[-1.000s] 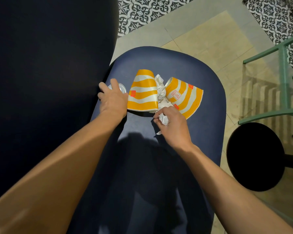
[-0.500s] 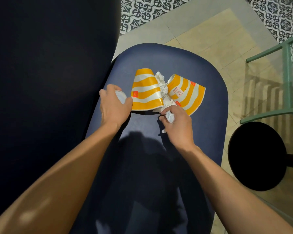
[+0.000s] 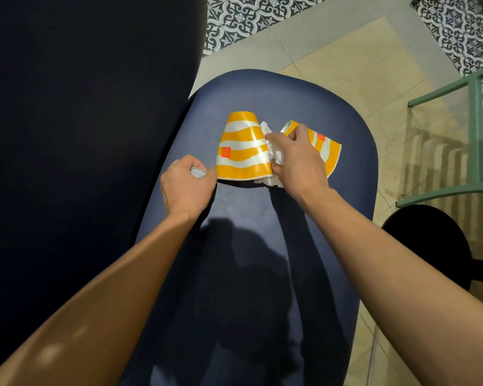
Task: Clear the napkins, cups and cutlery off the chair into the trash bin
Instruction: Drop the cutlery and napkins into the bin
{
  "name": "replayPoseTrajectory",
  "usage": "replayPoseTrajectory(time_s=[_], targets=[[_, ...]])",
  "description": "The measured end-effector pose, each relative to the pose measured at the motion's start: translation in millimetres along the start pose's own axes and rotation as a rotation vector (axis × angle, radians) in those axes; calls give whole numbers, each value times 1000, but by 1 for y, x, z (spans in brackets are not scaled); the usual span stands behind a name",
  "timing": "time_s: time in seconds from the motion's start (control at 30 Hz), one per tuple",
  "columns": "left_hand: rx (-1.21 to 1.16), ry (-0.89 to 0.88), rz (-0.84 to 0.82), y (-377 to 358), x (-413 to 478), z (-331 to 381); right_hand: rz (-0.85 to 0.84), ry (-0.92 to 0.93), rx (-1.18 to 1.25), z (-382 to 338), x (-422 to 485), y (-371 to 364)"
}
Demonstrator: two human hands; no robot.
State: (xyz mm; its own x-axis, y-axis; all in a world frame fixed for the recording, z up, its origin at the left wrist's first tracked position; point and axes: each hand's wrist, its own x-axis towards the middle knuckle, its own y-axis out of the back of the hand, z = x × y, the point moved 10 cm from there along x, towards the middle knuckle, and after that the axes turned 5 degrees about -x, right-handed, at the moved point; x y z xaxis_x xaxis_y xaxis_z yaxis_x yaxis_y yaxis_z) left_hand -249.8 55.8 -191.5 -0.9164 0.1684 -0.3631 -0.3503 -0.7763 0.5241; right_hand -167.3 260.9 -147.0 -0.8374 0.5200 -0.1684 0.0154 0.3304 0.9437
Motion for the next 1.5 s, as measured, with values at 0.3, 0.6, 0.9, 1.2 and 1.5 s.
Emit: replayPoseTrajectory(time_s=[0.3,0.6,0.9,1.2,1.5], targets=[[-23,-50,-26,-4,-10,2,20,17,108,0,-17,-1],[-24,-50,1,6,-19,-2,209,-95,336,20,-50,25],[-7,-16,3,9,-35,-16,303,-291,491,49,-76,25],[-9,25,15,22,-44,-37,-206,-240,159,50,-102,-48],[15,50,2,21,-51,-47,-215,-187,2,53,-113,-60]])
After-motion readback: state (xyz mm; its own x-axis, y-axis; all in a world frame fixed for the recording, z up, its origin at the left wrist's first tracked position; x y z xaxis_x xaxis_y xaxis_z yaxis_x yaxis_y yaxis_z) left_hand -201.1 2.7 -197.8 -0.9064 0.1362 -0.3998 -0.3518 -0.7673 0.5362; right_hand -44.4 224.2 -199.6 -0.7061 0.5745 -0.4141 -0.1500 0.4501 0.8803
